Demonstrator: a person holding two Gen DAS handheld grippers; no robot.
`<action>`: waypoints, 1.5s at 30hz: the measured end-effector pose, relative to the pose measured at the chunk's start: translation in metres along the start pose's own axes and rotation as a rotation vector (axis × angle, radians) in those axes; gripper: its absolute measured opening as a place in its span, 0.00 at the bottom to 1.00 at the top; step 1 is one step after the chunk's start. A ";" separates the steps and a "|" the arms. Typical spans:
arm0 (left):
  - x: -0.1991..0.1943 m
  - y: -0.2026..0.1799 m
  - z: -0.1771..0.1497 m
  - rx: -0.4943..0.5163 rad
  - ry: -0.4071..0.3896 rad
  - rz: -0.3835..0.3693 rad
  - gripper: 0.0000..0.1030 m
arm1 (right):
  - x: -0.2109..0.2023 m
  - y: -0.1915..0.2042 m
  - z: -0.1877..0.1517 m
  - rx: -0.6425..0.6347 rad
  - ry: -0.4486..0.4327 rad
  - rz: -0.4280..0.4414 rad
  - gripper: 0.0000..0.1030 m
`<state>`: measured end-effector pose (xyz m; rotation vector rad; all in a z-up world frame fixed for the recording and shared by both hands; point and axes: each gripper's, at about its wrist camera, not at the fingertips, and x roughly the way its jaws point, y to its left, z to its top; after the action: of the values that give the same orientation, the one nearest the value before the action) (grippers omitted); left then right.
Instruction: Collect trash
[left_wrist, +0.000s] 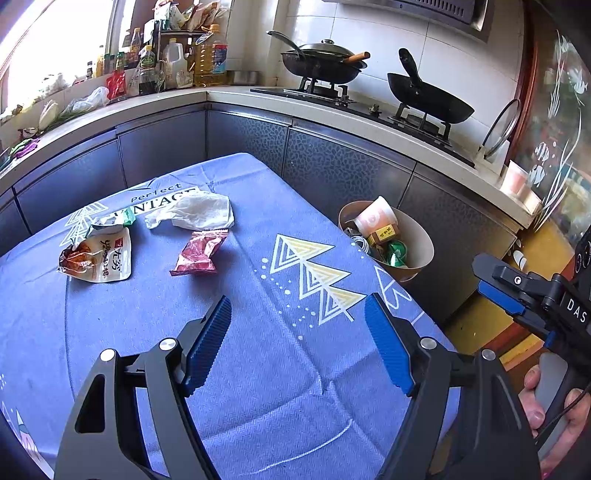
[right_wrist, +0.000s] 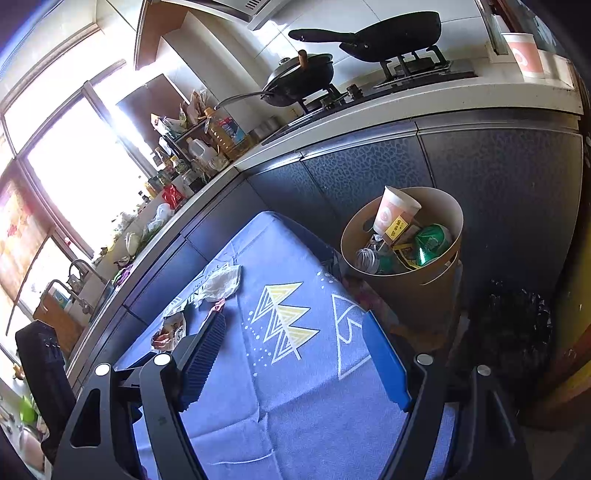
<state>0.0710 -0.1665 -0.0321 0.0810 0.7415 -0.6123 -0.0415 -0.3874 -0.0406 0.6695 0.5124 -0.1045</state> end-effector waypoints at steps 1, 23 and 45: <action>0.000 0.000 0.000 0.000 0.002 0.000 0.72 | 0.000 0.000 0.000 0.001 0.000 0.000 0.75; 0.002 0.009 -0.005 -0.011 0.012 -0.002 0.72 | 0.006 0.007 -0.001 -0.020 0.016 -0.003 0.75; -0.006 0.133 -0.033 -0.220 0.025 0.074 0.72 | 0.055 0.048 -0.012 -0.130 0.110 0.025 0.74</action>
<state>0.1201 -0.0446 -0.0716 -0.0869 0.8220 -0.4565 0.0134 -0.3389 -0.0477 0.5566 0.6116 -0.0108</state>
